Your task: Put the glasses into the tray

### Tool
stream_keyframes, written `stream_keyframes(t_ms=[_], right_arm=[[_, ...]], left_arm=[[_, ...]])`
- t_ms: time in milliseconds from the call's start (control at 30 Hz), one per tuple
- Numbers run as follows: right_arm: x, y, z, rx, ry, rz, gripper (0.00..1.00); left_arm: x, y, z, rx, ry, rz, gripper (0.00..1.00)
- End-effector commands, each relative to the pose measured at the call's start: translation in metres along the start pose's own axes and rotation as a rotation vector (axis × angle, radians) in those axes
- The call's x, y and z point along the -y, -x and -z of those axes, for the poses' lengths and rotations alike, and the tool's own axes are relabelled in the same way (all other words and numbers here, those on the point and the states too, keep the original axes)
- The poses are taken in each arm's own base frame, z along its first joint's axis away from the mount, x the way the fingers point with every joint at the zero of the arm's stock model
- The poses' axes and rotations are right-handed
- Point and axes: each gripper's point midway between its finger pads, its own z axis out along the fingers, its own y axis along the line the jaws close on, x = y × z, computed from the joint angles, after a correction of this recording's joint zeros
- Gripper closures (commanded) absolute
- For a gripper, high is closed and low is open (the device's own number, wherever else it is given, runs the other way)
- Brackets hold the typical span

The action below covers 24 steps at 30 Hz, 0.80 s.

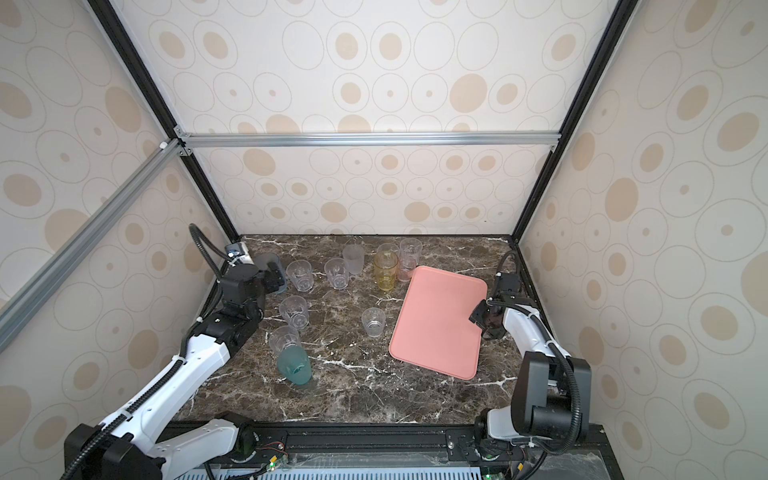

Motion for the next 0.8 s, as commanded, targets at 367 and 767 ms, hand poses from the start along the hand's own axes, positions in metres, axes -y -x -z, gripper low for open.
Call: stream_keyframes(t_ms=[367,767], right_arm=[[0.029,-0.021,-0.03,-0.131,-0.146,0.03,0.73],[0.042,-0.047,-0.037,-0.223,-0.181,0.0,0.9]], left_arm=[[0.141,-0.099,0.048,-0.173,-0.421,-0.024,0.17],[0.163,-0.129,0.055,-0.209,-0.48,-0.048,0.17]])
